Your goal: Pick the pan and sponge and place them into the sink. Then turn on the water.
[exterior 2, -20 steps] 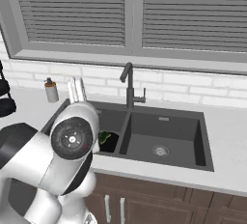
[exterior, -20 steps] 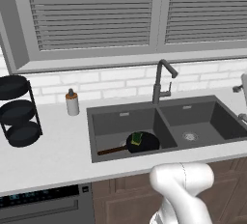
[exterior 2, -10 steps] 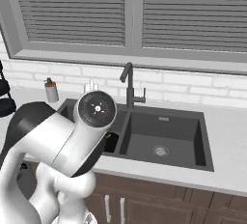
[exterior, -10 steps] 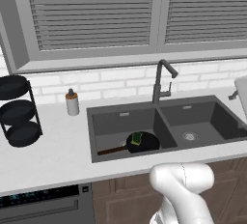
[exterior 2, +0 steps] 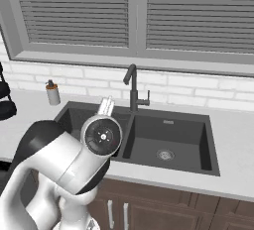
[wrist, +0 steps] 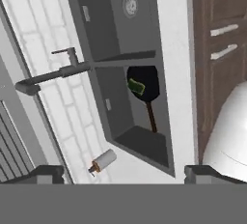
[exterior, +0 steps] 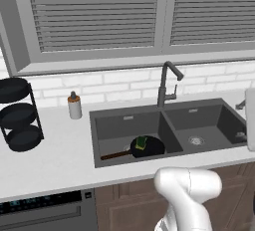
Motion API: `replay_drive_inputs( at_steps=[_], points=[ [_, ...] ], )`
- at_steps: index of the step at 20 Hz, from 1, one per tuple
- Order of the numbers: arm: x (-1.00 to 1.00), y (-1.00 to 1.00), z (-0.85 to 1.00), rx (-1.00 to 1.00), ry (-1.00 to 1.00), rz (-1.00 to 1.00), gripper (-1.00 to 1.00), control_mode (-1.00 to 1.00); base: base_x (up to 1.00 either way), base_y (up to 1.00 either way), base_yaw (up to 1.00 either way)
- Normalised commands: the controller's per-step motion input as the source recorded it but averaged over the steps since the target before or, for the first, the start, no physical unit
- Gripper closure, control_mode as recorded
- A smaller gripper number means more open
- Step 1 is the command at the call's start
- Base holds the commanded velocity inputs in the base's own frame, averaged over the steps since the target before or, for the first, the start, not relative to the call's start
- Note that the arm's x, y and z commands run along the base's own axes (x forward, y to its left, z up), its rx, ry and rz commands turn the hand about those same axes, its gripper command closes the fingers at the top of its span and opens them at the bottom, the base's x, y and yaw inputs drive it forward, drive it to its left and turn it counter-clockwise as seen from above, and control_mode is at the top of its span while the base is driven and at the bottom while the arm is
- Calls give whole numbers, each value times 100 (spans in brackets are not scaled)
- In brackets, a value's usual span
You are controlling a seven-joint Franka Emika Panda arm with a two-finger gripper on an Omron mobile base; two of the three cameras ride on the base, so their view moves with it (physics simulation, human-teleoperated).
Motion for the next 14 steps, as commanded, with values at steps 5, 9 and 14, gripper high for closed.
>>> replay_drive_inputs(
  at_steps=[5,9,14],
  points=[
    [24,-13,-9,21,0,-17,-100,-100,0,0,0],
    [36,-18,0,26,0,-10,-100,-100,0,0,0],
    [31,-21,9,33,-1,-7,-100,-100,0,0,0]
  ],
)
